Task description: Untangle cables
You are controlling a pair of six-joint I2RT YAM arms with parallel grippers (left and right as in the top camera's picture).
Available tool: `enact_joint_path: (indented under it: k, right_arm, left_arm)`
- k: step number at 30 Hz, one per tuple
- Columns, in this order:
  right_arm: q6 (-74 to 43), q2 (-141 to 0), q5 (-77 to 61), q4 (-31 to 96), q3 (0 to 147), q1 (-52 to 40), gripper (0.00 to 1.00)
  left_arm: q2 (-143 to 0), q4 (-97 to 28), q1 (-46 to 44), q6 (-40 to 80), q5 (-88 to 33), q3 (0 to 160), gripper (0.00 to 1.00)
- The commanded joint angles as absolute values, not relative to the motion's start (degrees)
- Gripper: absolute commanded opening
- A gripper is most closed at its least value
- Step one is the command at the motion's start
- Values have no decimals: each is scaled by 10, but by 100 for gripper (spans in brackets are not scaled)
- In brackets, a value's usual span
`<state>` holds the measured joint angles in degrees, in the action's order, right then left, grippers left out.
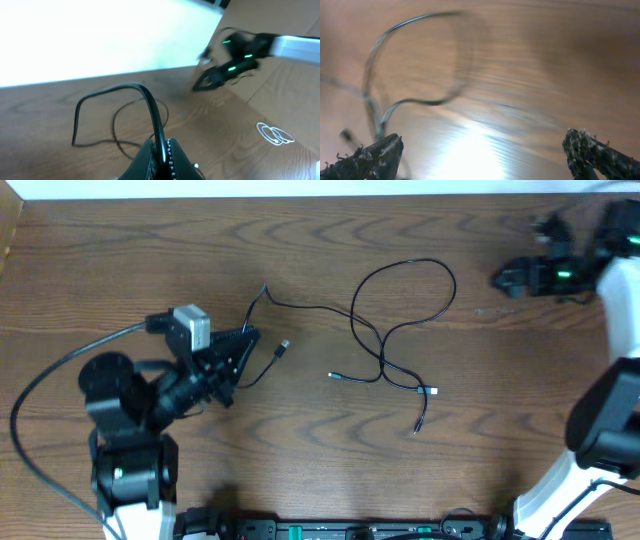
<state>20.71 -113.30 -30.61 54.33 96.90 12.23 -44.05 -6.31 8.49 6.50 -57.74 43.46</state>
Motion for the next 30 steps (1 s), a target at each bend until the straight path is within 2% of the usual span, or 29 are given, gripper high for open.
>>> enact_joint_path:
  k: [1, 8, 21, 30]
  right_arm:
    - [308, -1117, -362, 560, 966, 48, 99]
    - [365, -1117, -505, 530, 966, -73, 99]
    - [294, -1117, -512, 367, 966, -253, 99]
    - [283, -1120, -514, 336, 966, -298, 99]
  left_arm:
    - [-398, -61, 83, 103, -589, 446, 8]
    - [-358, -63, 83, 150, -596, 446, 8]
    - [-357, -79, 83, 158, -626, 446, 8]
    - [-357, -78, 83, 157, -626, 446, 8]
